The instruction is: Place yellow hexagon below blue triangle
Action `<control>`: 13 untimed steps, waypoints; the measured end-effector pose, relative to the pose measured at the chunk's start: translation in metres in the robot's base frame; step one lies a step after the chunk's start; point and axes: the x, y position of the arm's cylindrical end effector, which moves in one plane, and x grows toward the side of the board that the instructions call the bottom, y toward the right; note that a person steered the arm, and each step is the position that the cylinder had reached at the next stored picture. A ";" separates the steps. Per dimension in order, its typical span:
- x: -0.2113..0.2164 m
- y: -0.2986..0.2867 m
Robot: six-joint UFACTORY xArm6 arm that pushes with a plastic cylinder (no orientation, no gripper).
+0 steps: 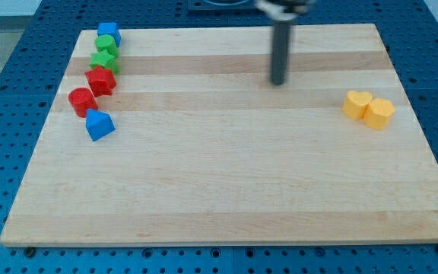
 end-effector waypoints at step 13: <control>0.102 -0.047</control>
